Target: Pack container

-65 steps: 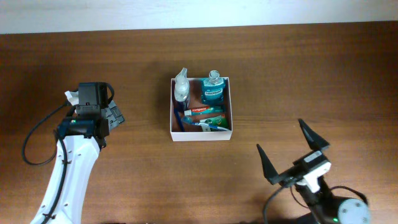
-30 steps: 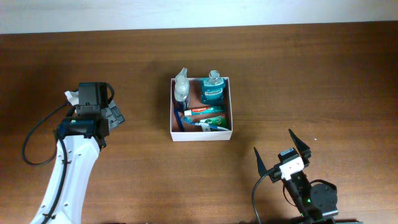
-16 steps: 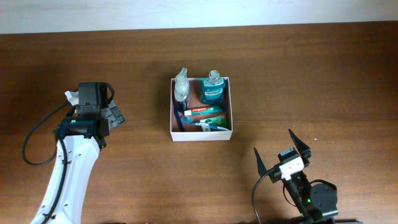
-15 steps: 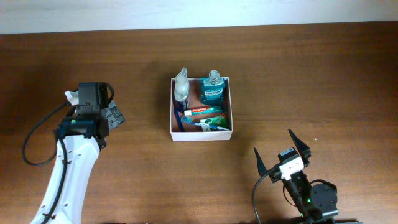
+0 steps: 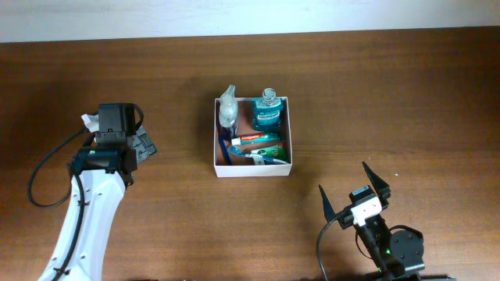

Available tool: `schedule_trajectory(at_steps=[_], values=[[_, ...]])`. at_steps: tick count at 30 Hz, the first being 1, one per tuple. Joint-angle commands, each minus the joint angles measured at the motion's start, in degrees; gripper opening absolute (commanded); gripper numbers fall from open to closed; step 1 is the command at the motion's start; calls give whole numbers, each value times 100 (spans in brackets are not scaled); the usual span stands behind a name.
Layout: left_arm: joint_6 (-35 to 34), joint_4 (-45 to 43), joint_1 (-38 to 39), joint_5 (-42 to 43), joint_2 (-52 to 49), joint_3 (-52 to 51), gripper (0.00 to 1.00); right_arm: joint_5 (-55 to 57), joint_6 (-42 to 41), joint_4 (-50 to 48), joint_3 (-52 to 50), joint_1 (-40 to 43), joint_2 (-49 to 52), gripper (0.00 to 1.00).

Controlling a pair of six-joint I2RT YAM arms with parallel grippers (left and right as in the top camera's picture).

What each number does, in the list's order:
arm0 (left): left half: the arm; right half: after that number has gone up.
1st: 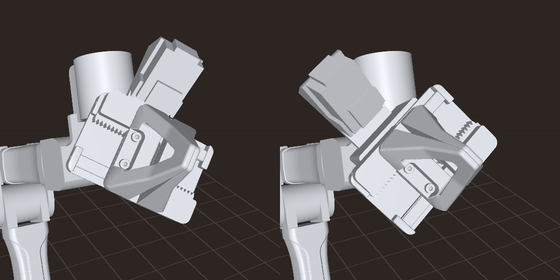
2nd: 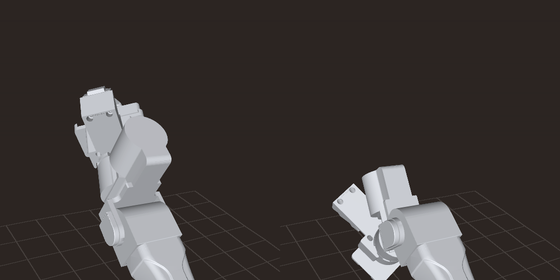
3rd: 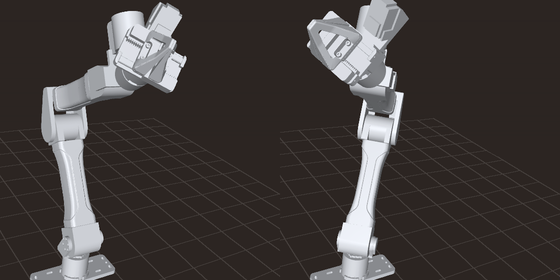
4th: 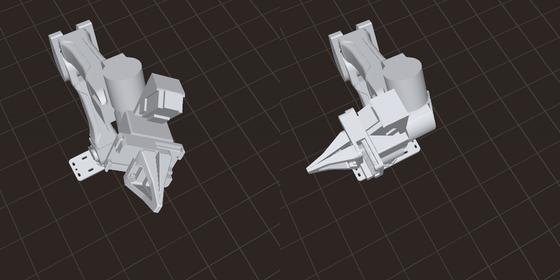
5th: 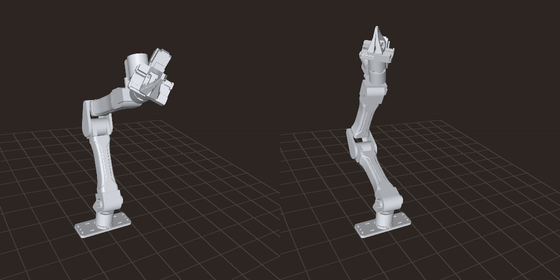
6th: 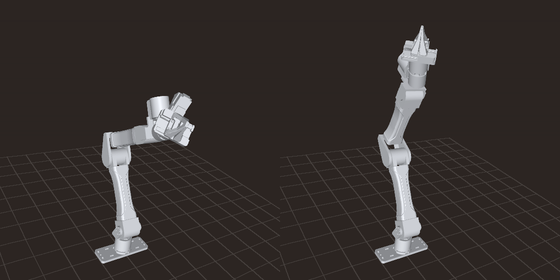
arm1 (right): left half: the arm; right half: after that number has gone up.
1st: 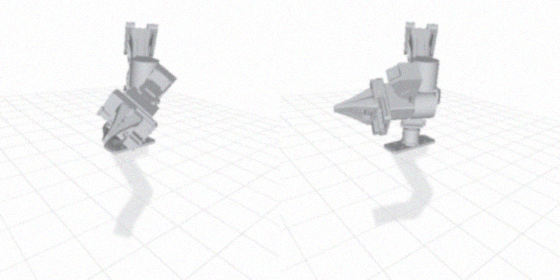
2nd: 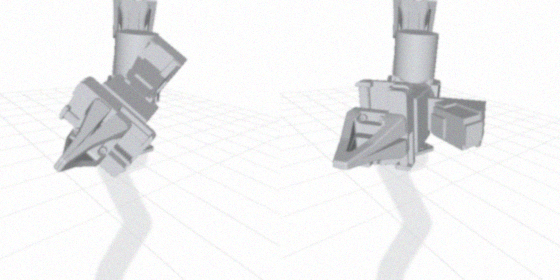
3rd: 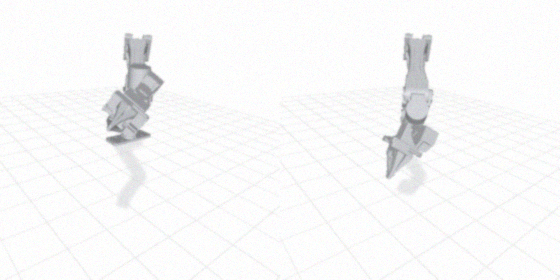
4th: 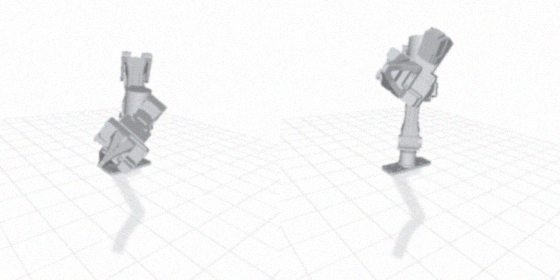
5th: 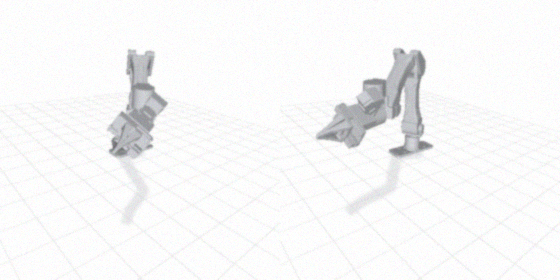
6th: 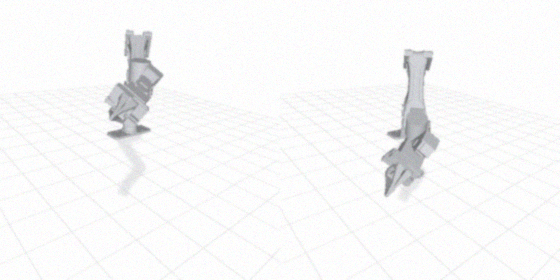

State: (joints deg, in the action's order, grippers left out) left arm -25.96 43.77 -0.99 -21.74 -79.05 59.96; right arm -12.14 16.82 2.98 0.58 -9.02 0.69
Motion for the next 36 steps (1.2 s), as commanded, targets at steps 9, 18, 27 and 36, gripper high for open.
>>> schedule_trajectory(at_steps=[9, 18, 27, 36], values=[[33, 2, -17, -101, 85, 114, 99, -116, 31, 26, -26, 42, -50, 98], [33, 7, -20, -101, 542, 81, 99, -116, 31, 26, -26, 42, -50, 98], [33, 4, -20, -101, 1867, -529, 99, -116, 31, 26, -26, 42, -50, 98], [33, 4, -20, -103, 3901, -2114, 99, -116, 31, 26, -26, 42, -50, 98]])
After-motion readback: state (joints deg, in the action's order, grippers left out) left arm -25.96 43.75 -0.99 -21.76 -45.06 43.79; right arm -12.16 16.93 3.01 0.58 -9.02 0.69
